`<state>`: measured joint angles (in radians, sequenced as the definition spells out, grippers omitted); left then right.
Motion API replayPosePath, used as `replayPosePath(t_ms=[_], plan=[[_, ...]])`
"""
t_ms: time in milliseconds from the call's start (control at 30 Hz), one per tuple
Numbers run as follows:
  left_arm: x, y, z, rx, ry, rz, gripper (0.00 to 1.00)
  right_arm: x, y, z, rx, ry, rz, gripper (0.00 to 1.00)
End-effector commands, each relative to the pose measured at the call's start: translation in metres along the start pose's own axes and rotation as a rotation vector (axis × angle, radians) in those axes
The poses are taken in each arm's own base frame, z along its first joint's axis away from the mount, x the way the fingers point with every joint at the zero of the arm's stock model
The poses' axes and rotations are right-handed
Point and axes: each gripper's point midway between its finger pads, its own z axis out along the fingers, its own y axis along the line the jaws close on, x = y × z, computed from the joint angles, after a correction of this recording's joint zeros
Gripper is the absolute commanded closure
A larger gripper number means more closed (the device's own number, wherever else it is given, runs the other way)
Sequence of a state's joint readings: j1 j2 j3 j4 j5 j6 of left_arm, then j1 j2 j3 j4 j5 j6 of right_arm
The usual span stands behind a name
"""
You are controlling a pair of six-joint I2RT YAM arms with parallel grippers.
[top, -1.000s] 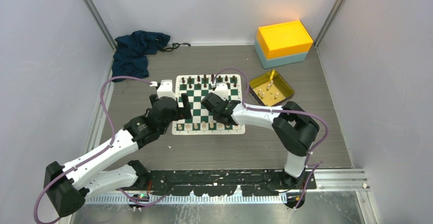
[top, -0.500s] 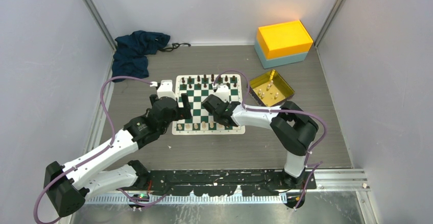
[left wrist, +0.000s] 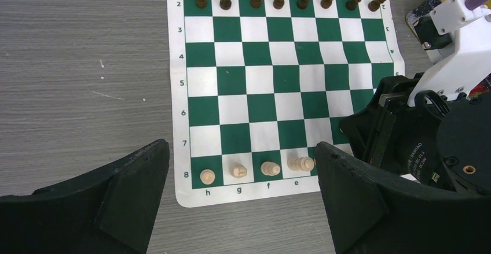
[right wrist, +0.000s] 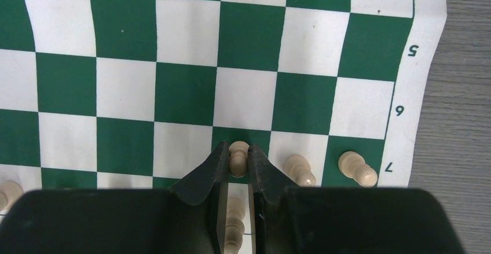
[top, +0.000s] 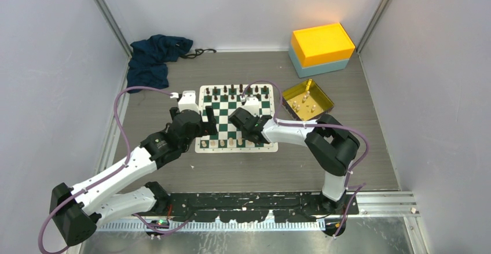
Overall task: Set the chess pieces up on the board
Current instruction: Place the chess piece on the chessboard.
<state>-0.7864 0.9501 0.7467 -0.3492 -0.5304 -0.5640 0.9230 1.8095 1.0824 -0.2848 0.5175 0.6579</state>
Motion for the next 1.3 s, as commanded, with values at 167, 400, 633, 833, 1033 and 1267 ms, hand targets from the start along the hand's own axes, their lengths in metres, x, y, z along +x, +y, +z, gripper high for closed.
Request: replayPosePath(t_ms=[167, 400, 633, 833, 1033, 1267], plan=[[-0.006, -0.002, 0.002, 0.001, -0.027, -0.003, 0.04, -0.005, 0.008, 0.002, -0.012, -0.024, 0.024, 0.99], [-0.007, -0.003, 0.002, 0.003, -0.030, -0.003, 0.04, -0.004, 0.009, 0.002, -0.014, -0.020, 0.022, 0.88], [-0.007, -0.003, 0.003, 0.002, -0.028, -0.002, 0.04, -0.008, 0.009, -0.001, -0.015, -0.028, 0.019, 0.72], [-0.007, -0.003, 0.002, 0.002, -0.028, -0.002, 0.04, -0.011, 0.009, -0.002, -0.015, -0.031, 0.016, 0.67], [-0.007, -0.003, 0.002, 0.001, -0.029, -0.001, 0.04, -0.018, 0.009, -0.007, -0.019, -0.047, 0.009, 0.66], [-0.008, -0.003, 0.003, 0.001, -0.030, -0.002, 0.04, -0.040, 0.013, -0.020, -0.026, -0.080, -0.002, 0.66]])
